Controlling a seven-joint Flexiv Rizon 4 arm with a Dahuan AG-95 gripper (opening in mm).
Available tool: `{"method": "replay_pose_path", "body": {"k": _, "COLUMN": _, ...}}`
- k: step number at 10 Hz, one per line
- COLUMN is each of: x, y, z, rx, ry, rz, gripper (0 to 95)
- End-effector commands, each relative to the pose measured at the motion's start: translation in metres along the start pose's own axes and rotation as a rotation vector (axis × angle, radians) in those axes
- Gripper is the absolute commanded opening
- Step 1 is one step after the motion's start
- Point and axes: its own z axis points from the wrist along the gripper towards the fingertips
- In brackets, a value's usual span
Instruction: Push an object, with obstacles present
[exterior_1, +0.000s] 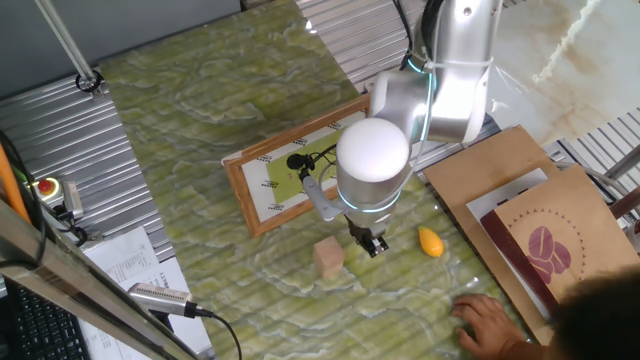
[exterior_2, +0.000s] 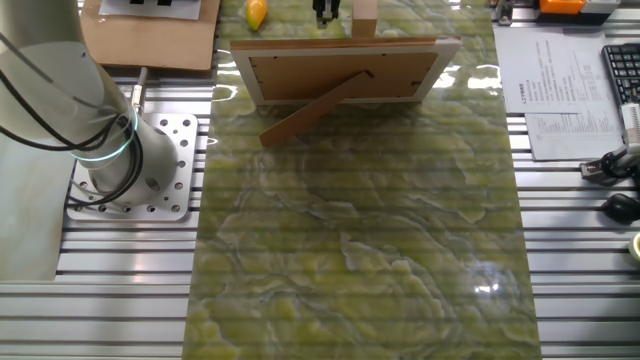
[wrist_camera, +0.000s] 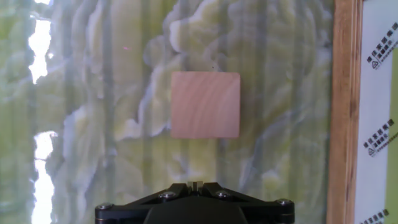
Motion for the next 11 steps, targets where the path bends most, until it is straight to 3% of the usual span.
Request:
{"method": "replay_pose_path", "body": {"k": 1, "x": -0.001, "y": 0.001, "z": 0.002, "rx": -0.001, "ry": -0.003, "rz": 0.001, "gripper": 0.0}}
{"method": "replay_pose_path", "body": {"k": 4, "x": -0.001, "y": -0.002, "z": 0.005, "rx": -0.002, "ry": -0.016, "rz": -0.003, "gripper": 0.0}}
{"method": "replay_pose_path", "body": {"k": 11, "x": -0.023, "y": -0.010, "z": 0.013, "rx": -0.004, "ry": -0.050, "rz": -0.003, "gripper": 0.0}}
